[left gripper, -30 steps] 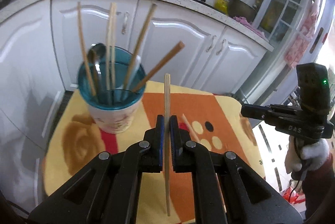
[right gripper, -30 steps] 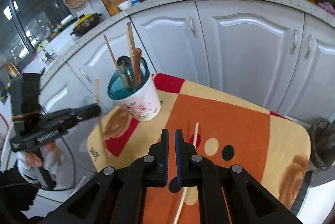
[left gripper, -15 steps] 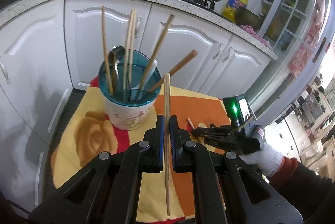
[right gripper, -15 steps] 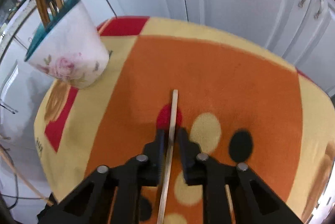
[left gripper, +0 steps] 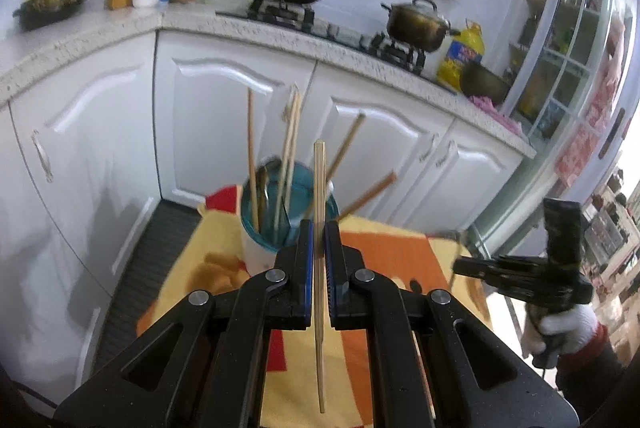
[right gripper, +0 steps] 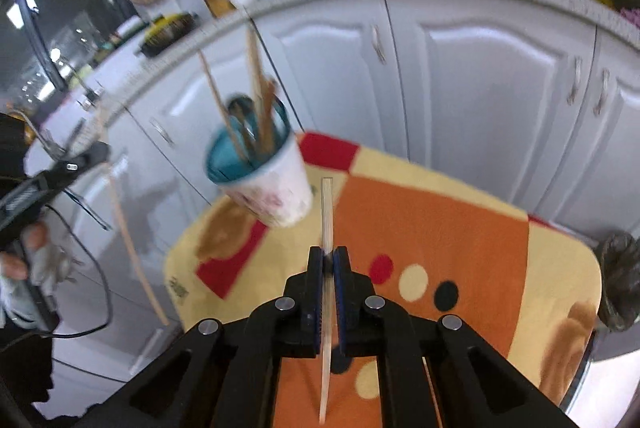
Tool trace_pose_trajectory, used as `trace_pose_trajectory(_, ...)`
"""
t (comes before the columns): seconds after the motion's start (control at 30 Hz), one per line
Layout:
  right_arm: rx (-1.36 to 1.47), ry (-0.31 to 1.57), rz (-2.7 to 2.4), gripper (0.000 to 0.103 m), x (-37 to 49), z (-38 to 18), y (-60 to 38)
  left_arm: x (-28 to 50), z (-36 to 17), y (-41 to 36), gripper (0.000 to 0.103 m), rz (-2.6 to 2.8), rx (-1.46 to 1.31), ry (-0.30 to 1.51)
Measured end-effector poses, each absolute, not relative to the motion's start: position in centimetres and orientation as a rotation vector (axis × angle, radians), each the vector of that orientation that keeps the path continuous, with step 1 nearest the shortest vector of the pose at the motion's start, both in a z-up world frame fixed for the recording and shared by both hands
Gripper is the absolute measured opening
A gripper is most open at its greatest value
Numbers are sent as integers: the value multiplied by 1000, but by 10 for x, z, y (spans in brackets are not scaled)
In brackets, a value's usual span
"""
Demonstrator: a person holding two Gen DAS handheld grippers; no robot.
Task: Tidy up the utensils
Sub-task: 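Lift the chopstick toward the cup with the left tool while the right tool lifts its chopstick, then lower the chopstick into the cup and open the left tool while the right tool releases its chopstick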
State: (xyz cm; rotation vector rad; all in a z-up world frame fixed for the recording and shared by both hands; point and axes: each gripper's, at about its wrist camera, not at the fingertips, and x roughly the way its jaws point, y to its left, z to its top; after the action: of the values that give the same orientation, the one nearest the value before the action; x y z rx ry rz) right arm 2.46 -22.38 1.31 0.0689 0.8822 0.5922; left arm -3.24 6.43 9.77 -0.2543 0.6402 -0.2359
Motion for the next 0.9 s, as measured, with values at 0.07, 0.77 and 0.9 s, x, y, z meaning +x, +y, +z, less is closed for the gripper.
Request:
trace_pose_trajectory(0.07, 79, 851, 611, 5, 22, 26, -221, -30, 109, 69, 4, -223, -262, 613)
trace_pose_trajectory(0.77, -27, 600, 752, 5, 62, 160, -130, 65, 150, 87, 4, -9, -216, 390)
trace_pose_trajectory(0.9, -48, 611, 736, 5, 77, 150, -115, 87, 135, 84, 4, 12, -212, 403)
